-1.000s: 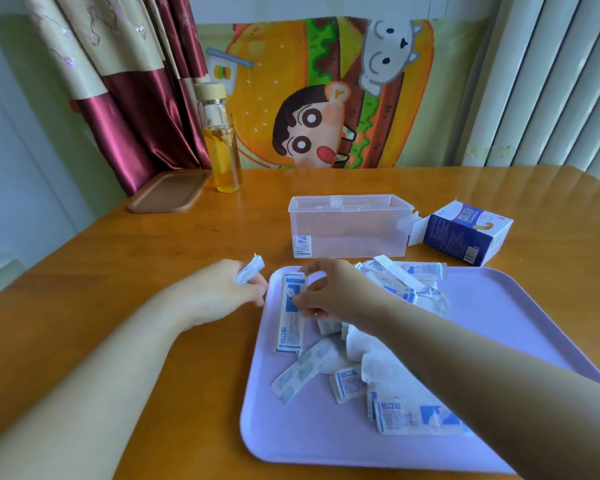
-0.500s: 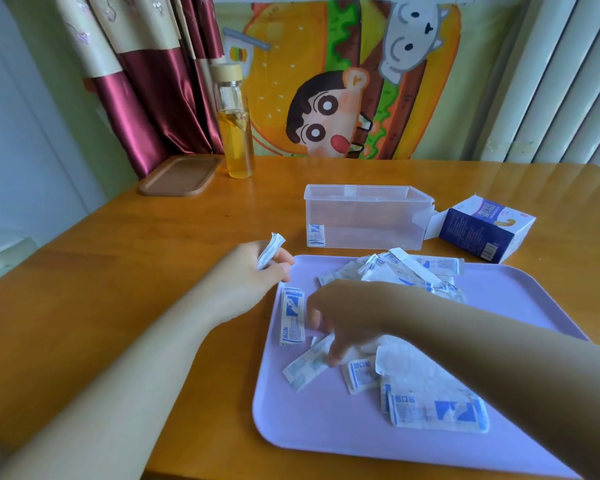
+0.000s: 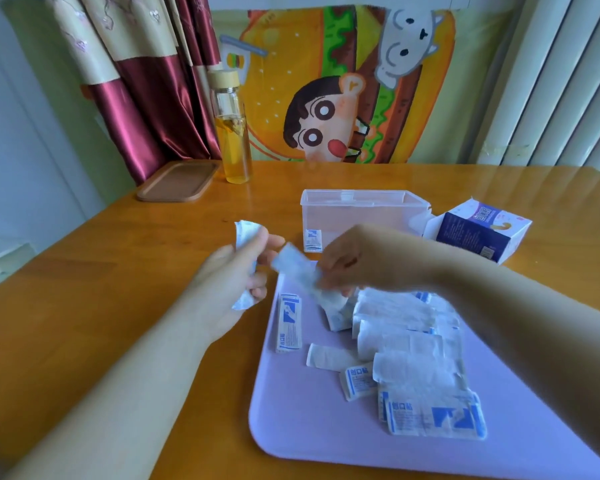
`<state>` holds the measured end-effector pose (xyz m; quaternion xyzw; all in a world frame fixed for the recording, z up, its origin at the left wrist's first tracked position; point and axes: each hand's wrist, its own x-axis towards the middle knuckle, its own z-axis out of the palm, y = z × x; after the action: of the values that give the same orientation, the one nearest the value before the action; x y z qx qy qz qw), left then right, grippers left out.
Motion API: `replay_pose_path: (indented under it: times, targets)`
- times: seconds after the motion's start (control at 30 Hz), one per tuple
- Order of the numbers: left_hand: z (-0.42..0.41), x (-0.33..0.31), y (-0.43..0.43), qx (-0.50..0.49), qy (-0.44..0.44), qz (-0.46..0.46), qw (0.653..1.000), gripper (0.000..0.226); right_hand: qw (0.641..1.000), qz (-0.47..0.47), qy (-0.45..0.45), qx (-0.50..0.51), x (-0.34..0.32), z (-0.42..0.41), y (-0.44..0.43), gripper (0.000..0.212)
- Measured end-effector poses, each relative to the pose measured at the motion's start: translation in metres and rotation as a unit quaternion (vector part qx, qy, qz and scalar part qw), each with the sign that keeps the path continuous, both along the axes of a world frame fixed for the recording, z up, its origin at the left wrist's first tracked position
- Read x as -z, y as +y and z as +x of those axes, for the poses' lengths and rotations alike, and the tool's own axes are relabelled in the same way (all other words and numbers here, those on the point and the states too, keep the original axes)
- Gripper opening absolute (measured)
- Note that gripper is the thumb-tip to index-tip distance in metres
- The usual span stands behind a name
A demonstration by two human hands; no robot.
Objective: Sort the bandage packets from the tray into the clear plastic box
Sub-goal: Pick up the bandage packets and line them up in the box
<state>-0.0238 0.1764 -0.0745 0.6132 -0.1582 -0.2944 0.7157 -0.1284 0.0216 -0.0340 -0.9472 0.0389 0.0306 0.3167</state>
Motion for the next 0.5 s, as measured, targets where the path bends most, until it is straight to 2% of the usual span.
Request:
replay_pose_path:
  times: [0.1, 0.17, 0.2, 0.27, 0.33, 0.4, 0.47, 0.5]
  targets:
    - [-0.005, 0.011, -0.010, 0.019, 0.103, -0.071, 0.992, 0.047, 0.974, 0.207, -0.051, 0.071, 0.002, -0.005, -0.003, 0.013]
    - [-0.015, 0.016, -0.020, 0.056, 0.107, -0.076, 0.990, 0.062, 0.963, 0.249, -0.058, 0.086, 0.011, -0.006, 0.003, 0.015]
    - [-0.023, 0.014, -0.023, 0.065, 0.098, -0.075, 0.990, 0.057, 0.964, 0.245, -0.058, 0.086, 0.015, -0.006, 0.008, 0.018]
    - [-0.033, 0.010, -0.030, 0.065, 0.085, -0.086, 0.990, 0.030, 0.970, 0.214, -0.076, 0.087, 0.017, -0.005, 0.012, 0.021]
    - [-0.033, 0.005, -0.033, 0.012, 0.101, -0.086, 0.991, 0.024, 0.969, 0.179, -0.119, 0.121, 0.014, 0.002, 0.004, 0.023]
    - [-0.020, 0.006, -0.032, -0.054, 0.150, -0.099, 0.982, 0.024, 0.972, 0.089, -0.138, 0.167, 0.013, 0.012, -0.011, 0.026]
    - [-0.011, 0.008, -0.027, -0.087, 0.219, -0.140, 0.962, 0.023, 0.984, -0.063, -0.069, 0.149, 0.018, 0.020, -0.019, 0.025]
    - [-0.007, 0.010, -0.024, -0.091, 0.240, -0.155, 0.954, 0.023, 0.982, -0.142, -0.013, 0.120, 0.023, 0.023, -0.017, 0.032]
